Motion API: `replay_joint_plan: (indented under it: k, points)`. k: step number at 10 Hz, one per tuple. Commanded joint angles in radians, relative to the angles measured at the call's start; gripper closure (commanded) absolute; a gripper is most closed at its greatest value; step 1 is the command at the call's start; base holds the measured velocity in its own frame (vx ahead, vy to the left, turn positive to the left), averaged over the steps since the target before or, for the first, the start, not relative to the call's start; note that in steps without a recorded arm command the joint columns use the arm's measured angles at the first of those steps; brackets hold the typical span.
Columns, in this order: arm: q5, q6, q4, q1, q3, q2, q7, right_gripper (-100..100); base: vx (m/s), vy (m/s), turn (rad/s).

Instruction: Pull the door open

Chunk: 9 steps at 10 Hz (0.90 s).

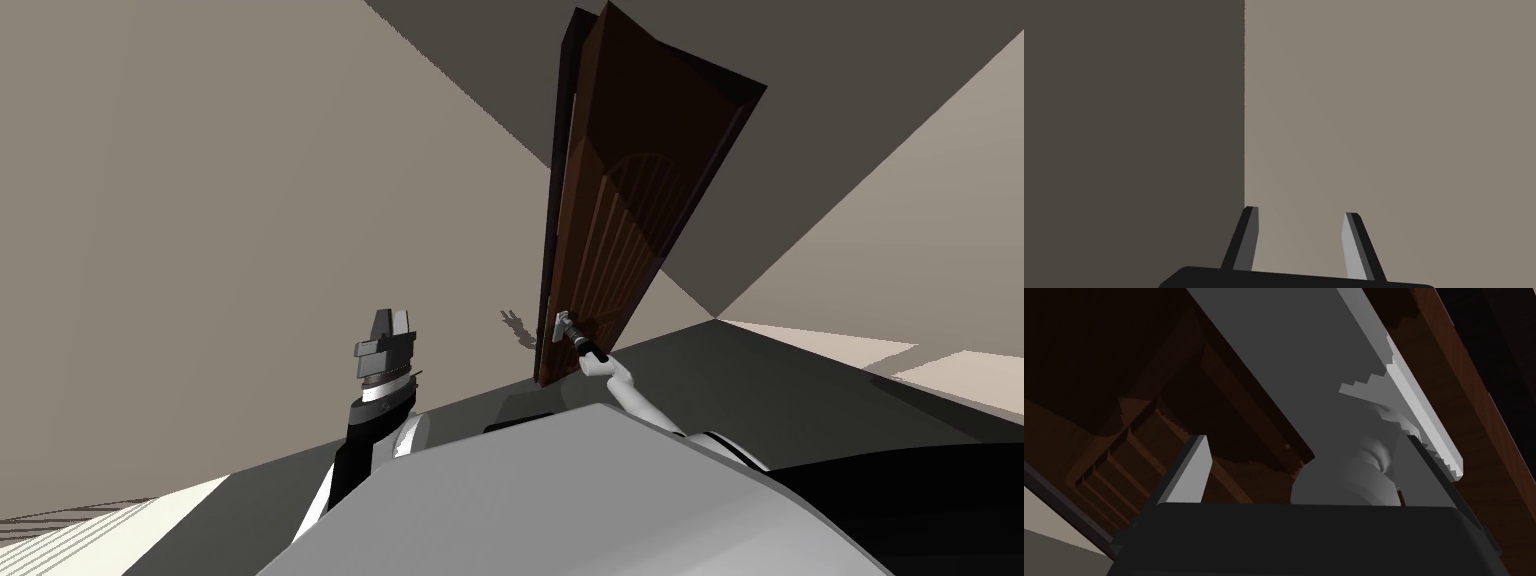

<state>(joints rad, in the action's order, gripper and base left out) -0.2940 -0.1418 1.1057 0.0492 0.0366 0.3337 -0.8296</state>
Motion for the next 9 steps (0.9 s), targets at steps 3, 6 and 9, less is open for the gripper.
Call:
replay_joint_plan:
  k: [3,6,9]
  points:
    - [-0.003,0.012,-0.001,-0.009,0.034,0.019,0.001,100,-0.001,0.002,-0.011]
    - [-0.021,0.006,0.017,-0.002,-0.002,-0.011,0.052,100,-0.058,-0.044,0.1]
    - [-0.044,-0.004,0.02,-0.001,-0.011,-0.016,0.108,100,-0.076,-0.075,0.066]
